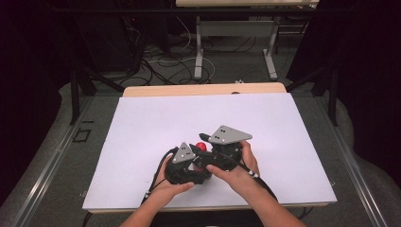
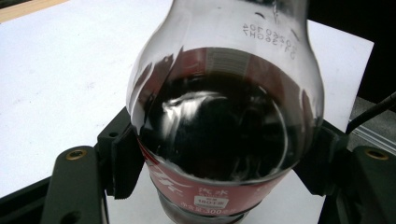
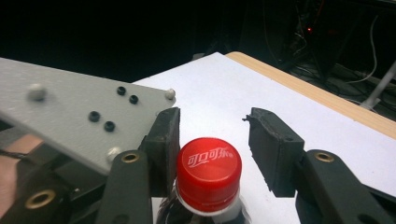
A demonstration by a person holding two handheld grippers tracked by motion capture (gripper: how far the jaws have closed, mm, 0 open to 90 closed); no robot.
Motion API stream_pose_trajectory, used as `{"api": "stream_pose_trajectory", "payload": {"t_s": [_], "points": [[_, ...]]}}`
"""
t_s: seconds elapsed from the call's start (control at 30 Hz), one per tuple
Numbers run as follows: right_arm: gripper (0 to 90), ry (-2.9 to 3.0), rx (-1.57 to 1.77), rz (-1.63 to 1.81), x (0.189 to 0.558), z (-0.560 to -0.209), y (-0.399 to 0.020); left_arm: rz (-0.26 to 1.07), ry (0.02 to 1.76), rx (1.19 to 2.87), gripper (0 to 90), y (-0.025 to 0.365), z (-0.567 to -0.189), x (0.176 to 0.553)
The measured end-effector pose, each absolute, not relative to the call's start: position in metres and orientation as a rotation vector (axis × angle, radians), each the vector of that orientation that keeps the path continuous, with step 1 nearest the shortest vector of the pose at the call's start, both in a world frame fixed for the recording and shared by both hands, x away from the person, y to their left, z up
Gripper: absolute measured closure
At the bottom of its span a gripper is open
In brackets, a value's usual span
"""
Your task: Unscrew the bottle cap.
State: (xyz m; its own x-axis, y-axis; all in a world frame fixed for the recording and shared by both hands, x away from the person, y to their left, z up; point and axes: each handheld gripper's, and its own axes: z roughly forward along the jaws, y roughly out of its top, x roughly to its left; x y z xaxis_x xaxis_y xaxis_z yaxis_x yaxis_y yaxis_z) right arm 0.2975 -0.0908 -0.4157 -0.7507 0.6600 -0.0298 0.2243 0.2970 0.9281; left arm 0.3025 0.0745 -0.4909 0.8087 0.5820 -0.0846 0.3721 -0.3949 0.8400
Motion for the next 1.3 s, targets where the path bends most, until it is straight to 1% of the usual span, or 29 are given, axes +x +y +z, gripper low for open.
{"api": "stream_pose_trajectory", "payload": {"t_s": [0.07, 0.13, 0.27, 0.67, 0.77, 0.87, 1.03, 1.17, 1.3], "points": [[53.9, 2.157, 0.791, 1.451, 0.298, -0.417, -0.090, 0.274, 0.709, 2.028, 29.4, 0.075, -0.491, 0.302], [55.8, 2.171, 0.785, 1.452, 0.298, -0.419, -0.091, 0.257, 0.710, 2.036, 29.5, 0.076, -0.490, 0.303], [60.0, 2.202, 0.781, 1.447, 0.297, -0.418, -0.095, 0.266, 0.709, 2.027, 29.5, 0.076, -0.490, 0.303], [60.0, 2.342, 0.661, 1.518, 0.308, -0.413, -0.112, 0.276, 0.659, 2.047, 29.6, 0.073, -0.490, 0.300], [59.6, 2.363, 0.657, 1.522, 0.310, -0.412, -0.114, 0.252, 0.662, 2.053, 29.6, 0.074, -0.488, 0.301], [60.4, 2.378, 0.648, 1.534, 0.312, -0.411, -0.116, 0.273, 0.664, 2.043, 29.6, 0.074, -0.489, 0.301], [60.8, 2.431, 0.565, 1.528, 0.316, -0.411, -0.117, 0.261, 0.645, 2.061, 29.6, 0.074, -0.490, 0.302], [61.1, 2.542, 0.356, 1.549, 0.330, -0.409, -0.123, 0.250, 0.633, 2.057, 29.6, 0.073, -0.491, 0.301], [60.8, 2.572, 0.256, 1.584, 0.337, -0.409, -0.126, 0.251, 0.638, 2.048, 29.6, 0.072, -0.491, 0.300]]}}
